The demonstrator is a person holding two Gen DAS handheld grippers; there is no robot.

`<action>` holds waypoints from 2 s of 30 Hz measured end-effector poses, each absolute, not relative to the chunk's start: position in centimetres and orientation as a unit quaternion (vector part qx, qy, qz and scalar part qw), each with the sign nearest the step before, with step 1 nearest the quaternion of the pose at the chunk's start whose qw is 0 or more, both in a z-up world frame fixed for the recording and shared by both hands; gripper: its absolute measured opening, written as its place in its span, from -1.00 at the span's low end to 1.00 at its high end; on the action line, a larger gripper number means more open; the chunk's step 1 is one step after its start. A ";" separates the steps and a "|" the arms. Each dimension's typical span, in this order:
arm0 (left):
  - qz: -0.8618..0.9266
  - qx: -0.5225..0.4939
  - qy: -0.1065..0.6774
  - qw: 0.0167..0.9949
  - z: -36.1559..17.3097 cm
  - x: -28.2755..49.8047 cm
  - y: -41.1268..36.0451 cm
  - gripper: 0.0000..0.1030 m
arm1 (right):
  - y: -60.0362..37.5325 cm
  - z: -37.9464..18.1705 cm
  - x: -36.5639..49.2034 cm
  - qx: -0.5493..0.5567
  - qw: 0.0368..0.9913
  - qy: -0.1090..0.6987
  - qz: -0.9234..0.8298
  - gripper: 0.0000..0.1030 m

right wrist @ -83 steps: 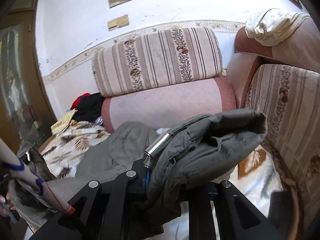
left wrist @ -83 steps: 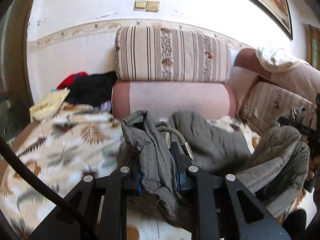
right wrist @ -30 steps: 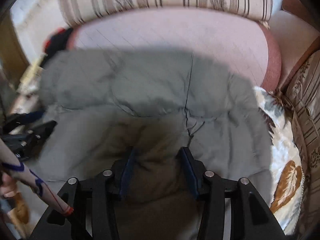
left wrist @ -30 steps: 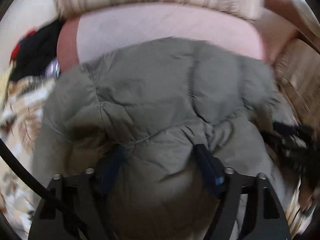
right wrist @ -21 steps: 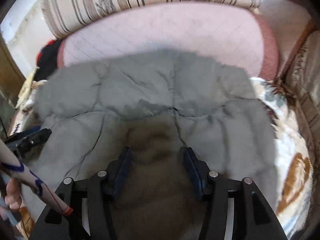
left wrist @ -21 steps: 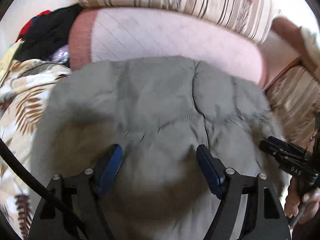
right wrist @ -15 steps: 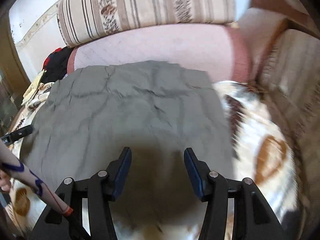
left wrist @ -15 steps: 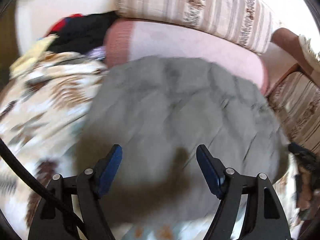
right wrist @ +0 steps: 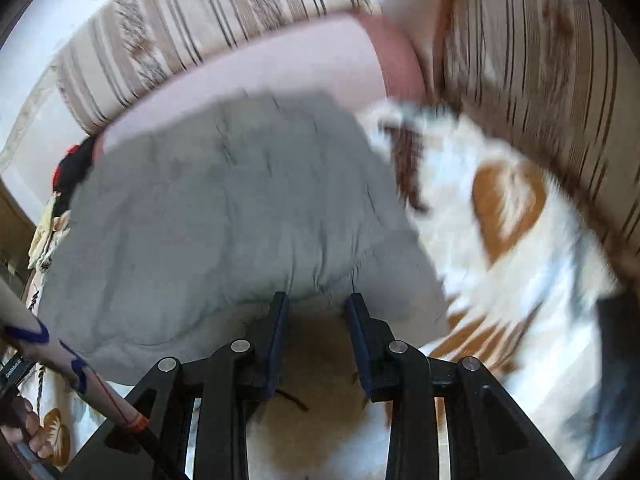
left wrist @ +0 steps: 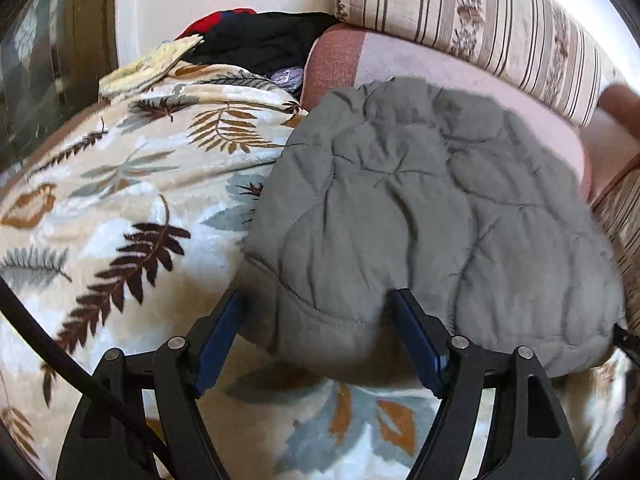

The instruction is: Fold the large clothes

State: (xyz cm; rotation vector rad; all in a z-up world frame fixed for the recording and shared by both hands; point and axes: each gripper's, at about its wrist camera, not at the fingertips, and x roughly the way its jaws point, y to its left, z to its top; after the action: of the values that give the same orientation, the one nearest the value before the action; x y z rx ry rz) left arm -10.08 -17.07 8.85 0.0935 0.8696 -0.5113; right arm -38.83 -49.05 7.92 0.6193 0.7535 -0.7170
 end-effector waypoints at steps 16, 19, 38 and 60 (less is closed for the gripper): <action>-0.221 0.064 0.409 0.883 7.6 -9.6 -18.0 0.56 | -46.5 10.1 -37.9 0.212 0.843 0.322 -0.376 -0.39; -0.219 0.068 0.405 0.885 7.5 -9.7 -18.2 0.57 | -45.1 12.0 -37.6 0.181 0.875 0.271 -0.358 -0.39; -0.207 -0.048 0.435 0.875 8.2 -5.7 -13.8 0.48 | -50.8 10.2 -40.1 0.284 0.827 0.292 -0.389 -0.39; -0.243 -0.170 0.513 0.805 7.8 -5.2 -10.8 0.58 | -55.7 6.2 -47.0 0.540 0.738 0.244 -0.323 0.36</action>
State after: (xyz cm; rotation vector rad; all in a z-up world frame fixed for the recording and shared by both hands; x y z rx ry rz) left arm -5.22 -10.78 7.75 -0.3644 1.0991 -0.5206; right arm -47.04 -55.72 6.18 1.1863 0.5353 -0.7084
